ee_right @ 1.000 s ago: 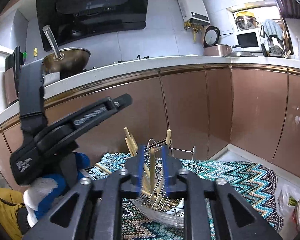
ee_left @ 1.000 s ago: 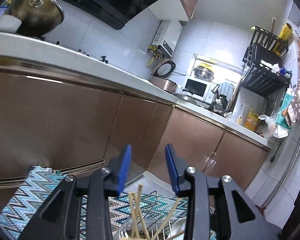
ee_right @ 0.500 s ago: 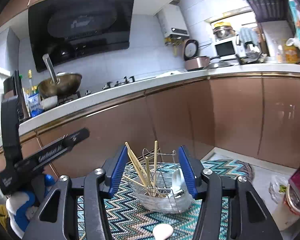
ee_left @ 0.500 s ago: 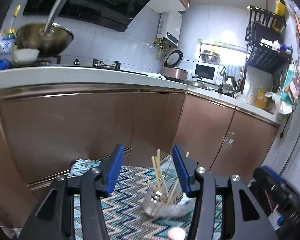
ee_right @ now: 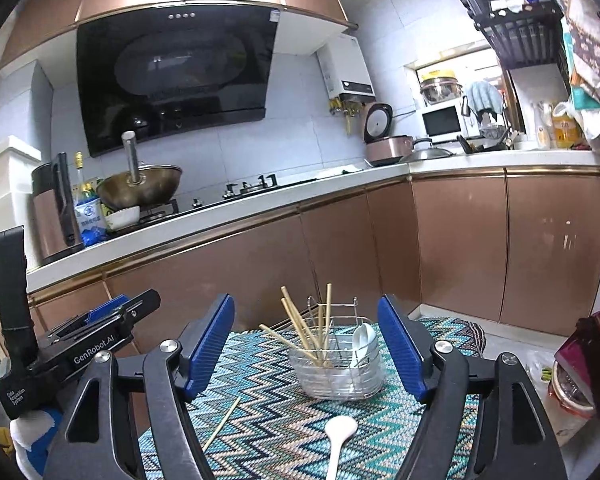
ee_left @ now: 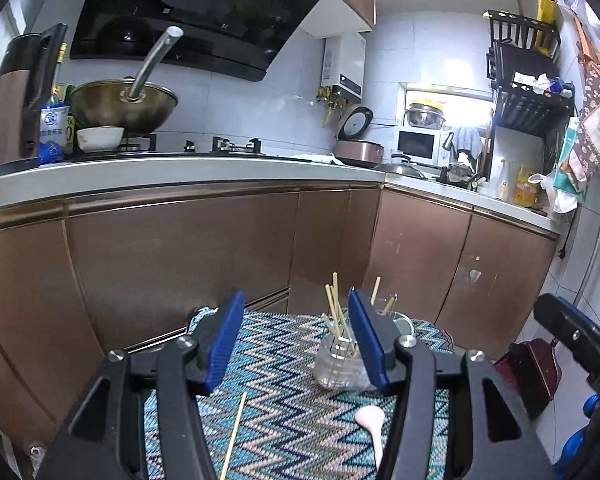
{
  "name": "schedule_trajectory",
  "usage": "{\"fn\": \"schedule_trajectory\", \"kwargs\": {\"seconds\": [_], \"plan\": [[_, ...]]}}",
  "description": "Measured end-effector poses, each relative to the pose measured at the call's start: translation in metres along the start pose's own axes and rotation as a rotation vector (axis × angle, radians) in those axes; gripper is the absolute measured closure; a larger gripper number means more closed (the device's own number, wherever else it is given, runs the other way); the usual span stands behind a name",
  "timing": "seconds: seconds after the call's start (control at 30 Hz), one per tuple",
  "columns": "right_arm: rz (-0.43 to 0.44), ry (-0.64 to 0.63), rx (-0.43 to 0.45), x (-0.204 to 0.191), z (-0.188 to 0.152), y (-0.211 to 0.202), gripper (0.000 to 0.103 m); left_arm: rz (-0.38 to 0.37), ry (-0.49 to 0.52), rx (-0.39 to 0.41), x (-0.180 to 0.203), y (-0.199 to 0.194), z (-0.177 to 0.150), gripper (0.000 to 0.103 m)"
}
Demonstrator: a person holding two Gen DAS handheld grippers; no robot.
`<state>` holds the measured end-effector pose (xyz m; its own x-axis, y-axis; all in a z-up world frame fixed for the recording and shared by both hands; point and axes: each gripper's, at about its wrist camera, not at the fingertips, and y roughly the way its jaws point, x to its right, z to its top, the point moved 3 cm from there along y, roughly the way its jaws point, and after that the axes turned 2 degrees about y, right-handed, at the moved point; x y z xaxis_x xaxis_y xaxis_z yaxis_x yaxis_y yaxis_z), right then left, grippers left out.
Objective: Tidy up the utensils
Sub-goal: 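Open both grippers and lift them away from the basket, then move both open grippers toward the last chopstick and white spoon on the cloth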
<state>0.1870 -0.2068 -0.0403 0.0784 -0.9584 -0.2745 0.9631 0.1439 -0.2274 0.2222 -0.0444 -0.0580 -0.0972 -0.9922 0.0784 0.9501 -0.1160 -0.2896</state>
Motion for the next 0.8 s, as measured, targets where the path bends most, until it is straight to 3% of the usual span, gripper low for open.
{"fn": "schedule_trajectory", "kwargs": {"seconds": [0.4,0.47,0.57,0.8], "plan": [[0.020,-0.016,0.039,-0.028,0.004,-0.057,0.029,0.006,-0.012,0.004,-0.018,-0.063,-0.009,0.050],[0.027,-0.026,0.053,-0.035,0.006,-0.068,0.026,0.009,-0.004,0.010,-0.020,-0.072,-0.008,0.049],[0.035,-0.038,0.075,-0.046,0.008,-0.082,0.020,0.014,-0.003,0.028,-0.025,-0.089,-0.009,0.039],[0.012,-0.069,0.125,-0.058,0.009,-0.109,0.004,0.008,-0.006,0.094,-0.035,-0.128,-0.004,0.038]]}}
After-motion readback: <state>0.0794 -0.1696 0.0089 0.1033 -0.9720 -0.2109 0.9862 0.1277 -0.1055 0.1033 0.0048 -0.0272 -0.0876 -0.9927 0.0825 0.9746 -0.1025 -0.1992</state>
